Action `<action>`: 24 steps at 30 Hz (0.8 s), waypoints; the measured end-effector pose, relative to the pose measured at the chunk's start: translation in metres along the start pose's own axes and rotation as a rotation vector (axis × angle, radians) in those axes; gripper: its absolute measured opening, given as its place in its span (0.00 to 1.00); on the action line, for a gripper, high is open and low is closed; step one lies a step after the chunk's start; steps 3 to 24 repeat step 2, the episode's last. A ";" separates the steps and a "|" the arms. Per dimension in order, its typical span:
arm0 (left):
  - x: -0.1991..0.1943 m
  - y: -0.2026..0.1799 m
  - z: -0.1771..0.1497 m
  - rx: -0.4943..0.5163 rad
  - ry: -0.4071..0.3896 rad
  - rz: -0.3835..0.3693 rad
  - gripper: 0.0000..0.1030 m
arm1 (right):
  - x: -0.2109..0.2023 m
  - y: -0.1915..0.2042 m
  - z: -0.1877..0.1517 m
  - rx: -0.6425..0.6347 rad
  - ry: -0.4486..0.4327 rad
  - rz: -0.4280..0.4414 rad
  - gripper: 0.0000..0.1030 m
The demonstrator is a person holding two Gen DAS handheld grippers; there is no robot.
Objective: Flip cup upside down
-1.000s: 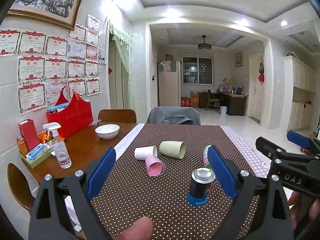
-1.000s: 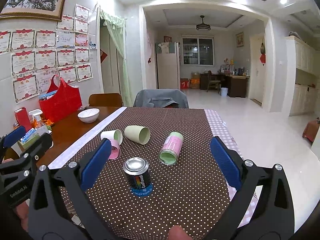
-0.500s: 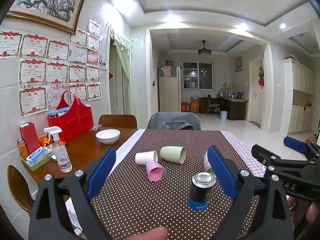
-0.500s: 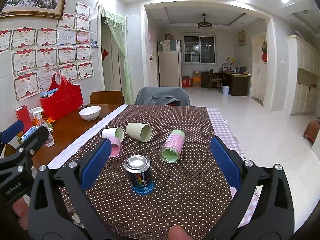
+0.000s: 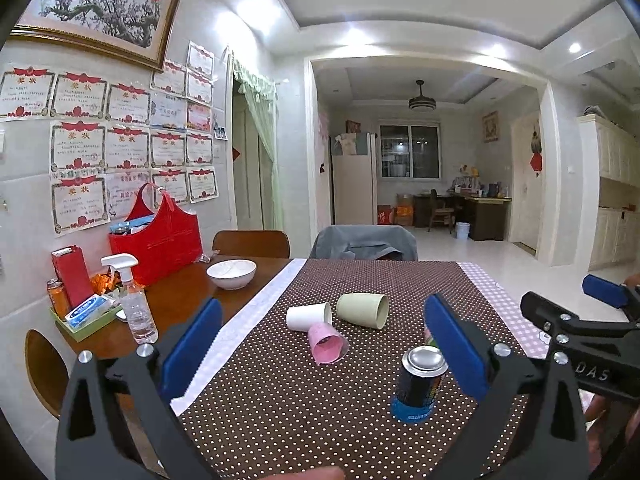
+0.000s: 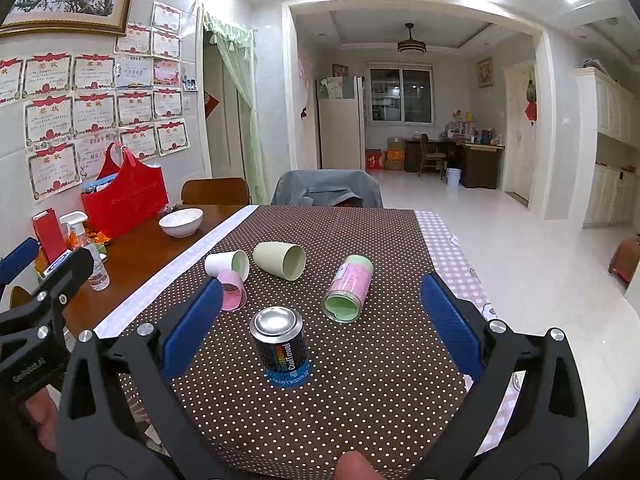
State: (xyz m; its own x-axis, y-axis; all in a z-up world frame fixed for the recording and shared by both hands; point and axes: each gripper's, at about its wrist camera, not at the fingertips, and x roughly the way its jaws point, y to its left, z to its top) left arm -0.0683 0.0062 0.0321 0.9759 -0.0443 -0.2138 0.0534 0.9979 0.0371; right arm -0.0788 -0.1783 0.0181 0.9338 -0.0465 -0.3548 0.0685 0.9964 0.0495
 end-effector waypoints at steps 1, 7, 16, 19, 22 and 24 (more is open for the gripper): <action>0.001 0.000 0.000 -0.001 0.004 0.000 0.96 | 0.000 0.000 0.000 0.001 0.002 0.000 0.94; 0.002 0.000 -0.001 -0.001 0.007 0.000 0.96 | 0.001 0.000 0.000 0.000 0.003 0.000 0.94; 0.002 0.000 -0.001 -0.001 0.007 0.000 0.96 | 0.001 0.000 0.000 0.000 0.003 0.000 0.94; 0.002 0.000 -0.001 -0.001 0.007 0.000 0.96 | 0.001 0.000 0.000 0.000 0.003 0.000 0.94; 0.002 0.000 -0.001 -0.001 0.007 0.000 0.96 | 0.001 0.000 0.000 0.000 0.003 0.000 0.94; 0.002 0.000 -0.001 -0.001 0.007 0.000 0.96 | 0.001 0.000 0.000 0.000 0.003 0.000 0.94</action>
